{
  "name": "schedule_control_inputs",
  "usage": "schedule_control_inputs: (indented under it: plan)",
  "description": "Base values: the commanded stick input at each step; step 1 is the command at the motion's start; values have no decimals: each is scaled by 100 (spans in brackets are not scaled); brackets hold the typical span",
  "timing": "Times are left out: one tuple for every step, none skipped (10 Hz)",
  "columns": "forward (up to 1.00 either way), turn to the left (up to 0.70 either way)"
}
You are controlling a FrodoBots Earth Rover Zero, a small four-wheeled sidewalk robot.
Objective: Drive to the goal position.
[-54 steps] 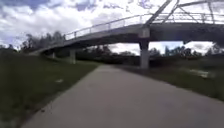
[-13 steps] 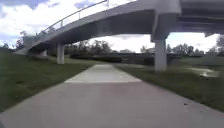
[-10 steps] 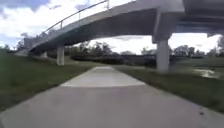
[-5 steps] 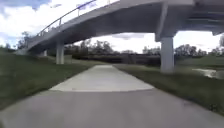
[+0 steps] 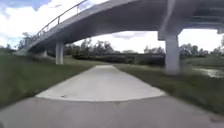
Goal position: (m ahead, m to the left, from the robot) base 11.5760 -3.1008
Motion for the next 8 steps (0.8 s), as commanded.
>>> schedule_control_inputs:
  plan:
    - [100,0]
    - [100,0]
    - [100,0]
    - [100,0]
    - [100,0]
    - [100,0]
    - [100,0]
    - [100,0]
